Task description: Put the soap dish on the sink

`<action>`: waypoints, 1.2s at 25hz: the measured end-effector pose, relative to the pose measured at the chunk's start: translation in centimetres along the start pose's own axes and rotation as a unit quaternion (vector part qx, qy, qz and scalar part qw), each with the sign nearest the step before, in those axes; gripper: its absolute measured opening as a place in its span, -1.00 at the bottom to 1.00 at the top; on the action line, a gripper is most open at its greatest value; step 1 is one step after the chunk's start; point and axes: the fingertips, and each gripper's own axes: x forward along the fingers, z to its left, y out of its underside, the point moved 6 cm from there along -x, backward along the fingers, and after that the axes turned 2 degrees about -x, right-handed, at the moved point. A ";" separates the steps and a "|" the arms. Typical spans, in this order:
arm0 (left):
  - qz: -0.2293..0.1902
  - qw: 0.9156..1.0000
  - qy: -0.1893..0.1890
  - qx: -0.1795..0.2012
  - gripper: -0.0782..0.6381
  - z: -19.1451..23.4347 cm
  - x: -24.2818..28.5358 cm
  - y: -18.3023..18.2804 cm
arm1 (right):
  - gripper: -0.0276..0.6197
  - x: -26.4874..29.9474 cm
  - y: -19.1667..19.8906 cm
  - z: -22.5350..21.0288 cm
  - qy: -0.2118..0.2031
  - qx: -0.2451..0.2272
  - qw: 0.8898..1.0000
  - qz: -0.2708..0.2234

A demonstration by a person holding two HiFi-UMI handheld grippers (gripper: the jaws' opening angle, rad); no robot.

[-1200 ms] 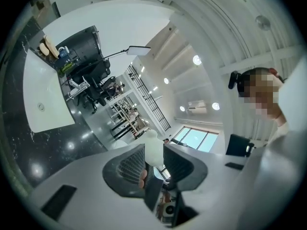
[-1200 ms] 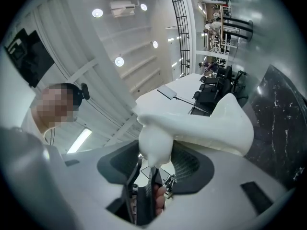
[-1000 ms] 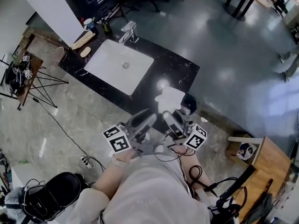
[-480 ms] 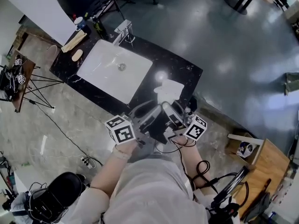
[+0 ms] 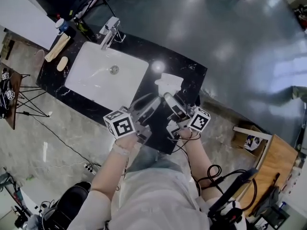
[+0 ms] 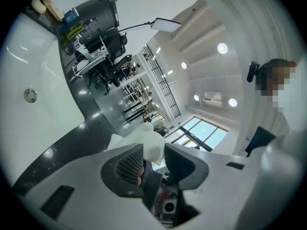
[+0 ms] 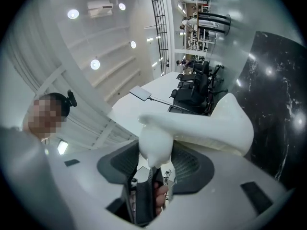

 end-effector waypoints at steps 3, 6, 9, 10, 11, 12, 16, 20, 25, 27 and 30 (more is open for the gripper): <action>0.013 1.000 -0.003 0.005 -0.43 0.8 1.1 -0.9 | -0.23 0.3 0.0 -1.9 0.008 0.008 1.000 -0.001; 0.017 1.000 0.000 0.000 -0.43 1.7 1.9 -1.0 | -0.23 0.2 0.3 -3.5 0.020 0.018 1.000 -0.005; 0.023 1.000 0.001 -0.005 -0.43 2.3 2.4 -1.0 | -0.23 0.4 0.4 -4.1 0.018 0.020 1.000 -0.011; 0.024 1.000 0.002 -0.007 -0.43 2.5 2.5 -1.1 | -0.23 0.4 0.4 -4.1 0.017 0.021 1.000 -0.013; 0.022 1.000 0.005 -0.009 -0.43 2.6 2.5 -1.1 | -0.23 0.4 0.5 -4.2 0.017 0.022 0.999 -0.015; 0.021 1.000 0.008 -0.010 -0.43 2.7 2.5 -1.1 | -0.23 0.4 0.5 -4.2 0.017 0.025 0.999 -0.018; 0.023 1.000 0.012 -0.015 -0.43 2.6 2.2 -0.5 | -0.23 -0.1 1.0 -4.0 0.019 0.035 0.999 -0.024; 0.027 0.999 0.005 -0.022 -0.43 2.7 1.3 0.5 | -0.23 -0.6 1.9 -3.7 0.029 0.039 0.999 -0.021; 0.027 0.999 -0.001 -0.033 -0.43 3.3 0.0 1.6 | -0.23 -1.3 3.1 -3.0 0.033 0.054 0.998 -0.027; 0.029 0.999 -0.002 -0.036 -0.43 3.3 -0.3 2.0 | -0.23 -1.8 3.6 -2.8 0.039 0.057 0.997 -0.026; 0.026 0.999 0.002 -0.039 -0.43 2.7 -0.6 3.0 | -0.23 -3.1 4.4 -1.9 0.039 0.062 0.997 -0.027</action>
